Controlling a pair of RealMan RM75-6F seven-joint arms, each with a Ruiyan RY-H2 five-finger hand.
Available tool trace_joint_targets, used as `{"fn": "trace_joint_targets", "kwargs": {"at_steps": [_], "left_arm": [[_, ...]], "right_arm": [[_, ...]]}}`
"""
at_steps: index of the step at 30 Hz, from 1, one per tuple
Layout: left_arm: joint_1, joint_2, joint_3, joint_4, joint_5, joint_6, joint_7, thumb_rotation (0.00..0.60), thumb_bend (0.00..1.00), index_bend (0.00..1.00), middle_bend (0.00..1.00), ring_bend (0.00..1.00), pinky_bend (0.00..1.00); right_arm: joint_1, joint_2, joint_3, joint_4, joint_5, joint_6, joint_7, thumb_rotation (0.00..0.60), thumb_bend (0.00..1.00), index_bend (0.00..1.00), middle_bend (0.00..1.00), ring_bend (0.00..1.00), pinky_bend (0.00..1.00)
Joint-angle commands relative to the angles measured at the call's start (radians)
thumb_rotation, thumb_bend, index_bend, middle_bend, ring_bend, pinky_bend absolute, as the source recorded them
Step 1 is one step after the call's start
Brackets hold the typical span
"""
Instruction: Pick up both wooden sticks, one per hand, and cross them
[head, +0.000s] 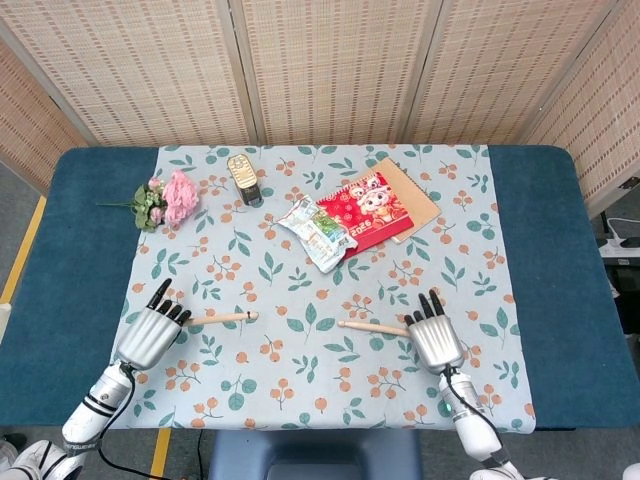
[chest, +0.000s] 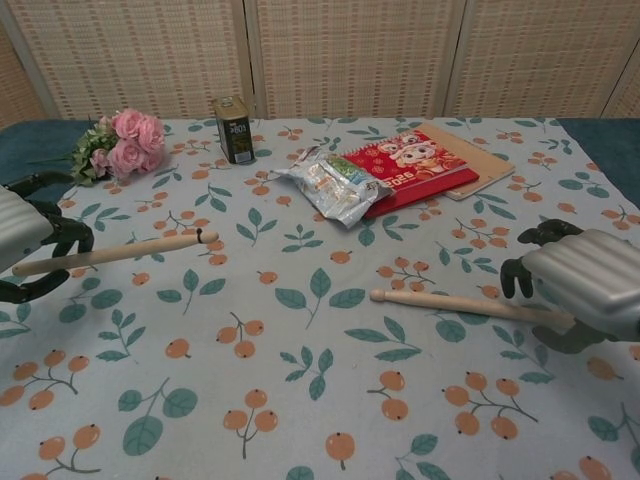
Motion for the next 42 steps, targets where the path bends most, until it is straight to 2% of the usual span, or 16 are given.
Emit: {"fn": "trace_joint_targets", "kwargs": {"at_steps": [1,11,21,29,31,42], "left_arm": [[0.0,-0.001,0.001,0.007,0.0,0.0,-0.008,0.6,0.51,0.86,0.88,0.47,0.12],[0.0,-0.004,0.004,0.022,0.001,0.005,-0.021,0.6,0.51,0.86,0.88,0.47,0.12],[0.002,-0.002,0.005,0.03,0.001,0.01,-0.028,0.6,0.51,0.86,0.88,0.47,0.12],[0.004,0.003,0.005,0.027,-0.002,0.011,-0.023,0.6,0.51,0.86,0.88,0.47,0.12],[0.004,0.003,0.005,0.026,-0.002,0.011,-0.023,0.6,0.51,0.86,0.88,0.47,0.12],[0.0,-0.002,-0.001,0.034,-0.012,-0.002,-0.022,0.6,0.51,0.86,0.88,0.47,0.12]], "right_arm": [[0.008,-0.009,-0.005,0.008,0.012,0.001,-0.003,0.6,0.28,0.39,0.39,0.09,0.0],[0.029,-0.029,-0.026,0.015,0.03,0.014,-0.036,0.6,0.28,0.43,0.43,0.13,0.0],[0.043,-0.052,-0.035,0.028,0.061,0.032,-0.07,0.6,0.29,0.57,0.52,0.25,0.0],[0.049,-0.052,-0.044,0.035,0.078,0.039,-0.07,0.6,0.36,0.64,0.61,0.35,0.0],[0.05,-0.051,-0.047,0.037,0.073,0.042,-0.059,0.6,0.4,0.69,0.65,0.38,0.0],[0.049,-0.043,-0.072,0.096,-0.035,0.075,0.082,0.6,0.46,0.96,0.84,0.54,0.0]]}}
